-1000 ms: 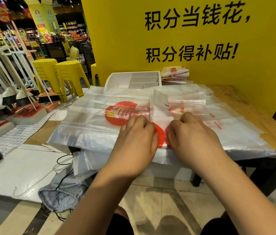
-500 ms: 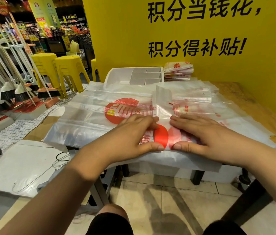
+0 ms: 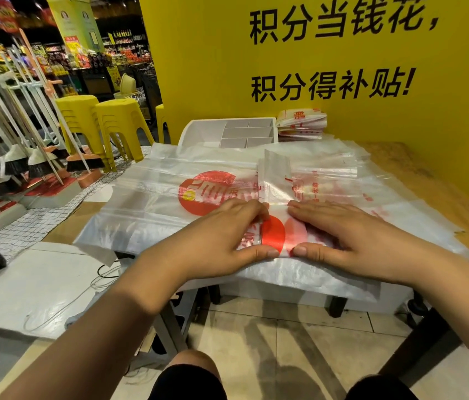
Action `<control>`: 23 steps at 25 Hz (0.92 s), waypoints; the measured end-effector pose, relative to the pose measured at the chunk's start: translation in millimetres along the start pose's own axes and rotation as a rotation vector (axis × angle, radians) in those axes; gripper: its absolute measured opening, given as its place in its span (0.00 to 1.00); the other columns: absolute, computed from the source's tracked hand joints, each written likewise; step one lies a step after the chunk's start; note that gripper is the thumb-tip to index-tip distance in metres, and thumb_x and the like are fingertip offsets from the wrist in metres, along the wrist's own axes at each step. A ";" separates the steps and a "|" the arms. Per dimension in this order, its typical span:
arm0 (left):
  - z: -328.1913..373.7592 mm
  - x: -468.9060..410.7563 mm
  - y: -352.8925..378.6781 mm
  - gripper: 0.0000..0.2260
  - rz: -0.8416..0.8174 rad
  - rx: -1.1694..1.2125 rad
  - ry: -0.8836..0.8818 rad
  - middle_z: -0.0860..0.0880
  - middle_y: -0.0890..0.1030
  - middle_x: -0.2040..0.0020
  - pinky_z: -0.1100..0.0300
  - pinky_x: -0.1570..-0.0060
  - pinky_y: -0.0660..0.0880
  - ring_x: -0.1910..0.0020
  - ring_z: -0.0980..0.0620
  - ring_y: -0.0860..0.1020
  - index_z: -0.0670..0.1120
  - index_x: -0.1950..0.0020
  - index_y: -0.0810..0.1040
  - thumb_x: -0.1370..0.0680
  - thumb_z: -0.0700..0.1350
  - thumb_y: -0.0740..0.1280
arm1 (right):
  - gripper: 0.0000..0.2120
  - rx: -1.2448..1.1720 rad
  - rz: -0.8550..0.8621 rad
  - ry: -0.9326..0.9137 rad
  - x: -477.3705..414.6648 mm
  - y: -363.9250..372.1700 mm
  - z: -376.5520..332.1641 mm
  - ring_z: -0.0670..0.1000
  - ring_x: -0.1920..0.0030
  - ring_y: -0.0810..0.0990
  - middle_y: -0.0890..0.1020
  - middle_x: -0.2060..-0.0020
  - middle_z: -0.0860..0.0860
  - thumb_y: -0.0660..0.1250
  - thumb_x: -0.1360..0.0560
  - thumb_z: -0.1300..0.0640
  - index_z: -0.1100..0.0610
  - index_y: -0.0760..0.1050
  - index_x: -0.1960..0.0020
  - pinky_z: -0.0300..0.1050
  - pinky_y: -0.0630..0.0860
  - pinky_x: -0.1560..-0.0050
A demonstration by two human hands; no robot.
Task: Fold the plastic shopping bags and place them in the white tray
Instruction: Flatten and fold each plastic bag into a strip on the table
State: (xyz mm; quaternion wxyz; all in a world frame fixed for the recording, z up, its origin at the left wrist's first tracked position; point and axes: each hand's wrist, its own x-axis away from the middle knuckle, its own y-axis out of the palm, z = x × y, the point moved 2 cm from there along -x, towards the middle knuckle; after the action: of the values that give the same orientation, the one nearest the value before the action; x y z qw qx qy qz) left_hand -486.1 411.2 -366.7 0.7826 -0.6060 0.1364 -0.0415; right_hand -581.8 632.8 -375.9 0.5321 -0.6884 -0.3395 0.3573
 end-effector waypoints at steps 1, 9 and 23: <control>-1.0 -0.4 -1.8 0.34 -0.032 -0.004 -0.006 0.53 0.71 0.30 0.53 0.34 0.71 0.32 0.57 0.67 0.53 0.27 0.63 0.26 0.70 0.63 | 0.42 -0.015 -0.010 0.001 0.1 -1.2 0.5 0.37 0.23 0.54 0.58 0.22 0.38 0.49 0.29 0.21 0.41 0.55 0.20 0.42 0.54 0.22; 1.7 -4.6 -0.6 0.29 0.016 -0.077 0.017 0.51 0.73 0.34 0.51 0.38 0.73 0.35 0.55 0.68 0.52 0.29 0.64 0.24 0.65 0.65 | 0.43 0.013 0.048 -0.027 -0.7 1.8 -2.0 0.42 0.23 0.57 0.61 0.22 0.43 0.50 0.28 0.23 0.45 0.57 0.20 0.43 0.56 0.23; -4.0 -3.3 -2.8 0.23 0.082 0.077 0.108 0.55 0.68 0.27 0.50 0.27 0.62 0.26 0.55 0.62 0.54 0.27 0.71 0.22 0.54 0.66 | 0.14 -0.178 0.212 -0.084 9.5 -18.2 -18.1 0.35 0.41 0.75 0.80 0.42 0.36 0.68 0.22 0.48 0.45 0.78 0.37 0.30 0.69 0.41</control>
State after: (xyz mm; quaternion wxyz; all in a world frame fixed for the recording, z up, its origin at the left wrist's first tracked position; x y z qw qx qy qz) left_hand -490.1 407.5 -364.4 0.7979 -0.5661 0.2016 -0.0472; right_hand -563.1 635.7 -356.2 0.4137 -0.7493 -0.3172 0.4085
